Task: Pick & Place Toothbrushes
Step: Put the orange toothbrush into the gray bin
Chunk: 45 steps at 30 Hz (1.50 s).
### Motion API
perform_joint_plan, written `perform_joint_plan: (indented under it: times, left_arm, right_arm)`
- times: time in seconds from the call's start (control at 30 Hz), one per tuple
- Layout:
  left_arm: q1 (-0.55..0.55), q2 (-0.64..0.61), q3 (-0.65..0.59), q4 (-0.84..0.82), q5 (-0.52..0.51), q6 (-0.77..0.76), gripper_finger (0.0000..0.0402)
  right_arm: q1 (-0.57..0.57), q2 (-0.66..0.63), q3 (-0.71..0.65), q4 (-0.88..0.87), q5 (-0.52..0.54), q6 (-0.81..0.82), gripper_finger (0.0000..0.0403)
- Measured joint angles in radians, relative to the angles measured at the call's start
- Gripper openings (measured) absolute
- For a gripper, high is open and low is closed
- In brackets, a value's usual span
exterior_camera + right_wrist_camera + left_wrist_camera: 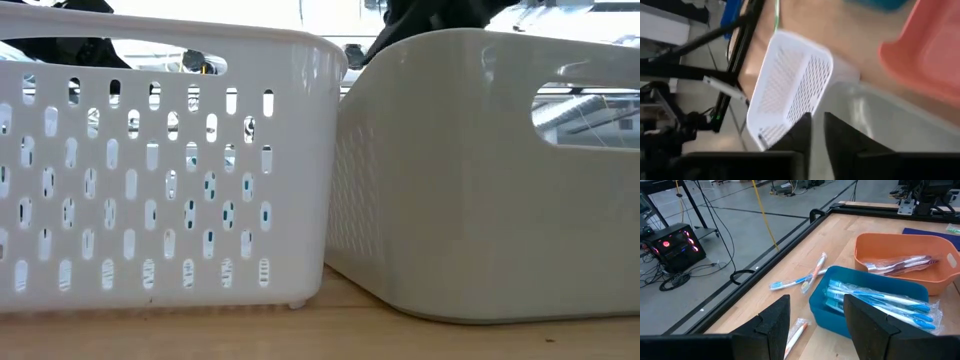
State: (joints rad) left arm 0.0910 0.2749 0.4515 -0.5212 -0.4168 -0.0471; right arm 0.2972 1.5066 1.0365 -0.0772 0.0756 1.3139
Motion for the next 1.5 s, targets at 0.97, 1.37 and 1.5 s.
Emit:
perform_joint_plan:
  times: [0.97, 1.37, 1.5]
  left_arm:
    - [0.0, 0.0, 0.0, 0.339, 0.013, -0.316, 0.0184]
    - [0.0, 0.001, 0.0, 0.341, -0.09, -0.487, 0.0184]
    - [0.0, 0.019, 0.0, 0.351, -0.11, -0.485, 0.0184]
  right_arm:
    - [-0.585, -0.165, -0.001, 0.153, -0.103, -0.93, 0.0001]
    - [-0.883, -0.132, 0.0, 0.209, -0.441, -1.021, 0.0001]
    - [-0.948, -0.111, 0.0, 0.208, -0.553, -1.05, 0.0001]
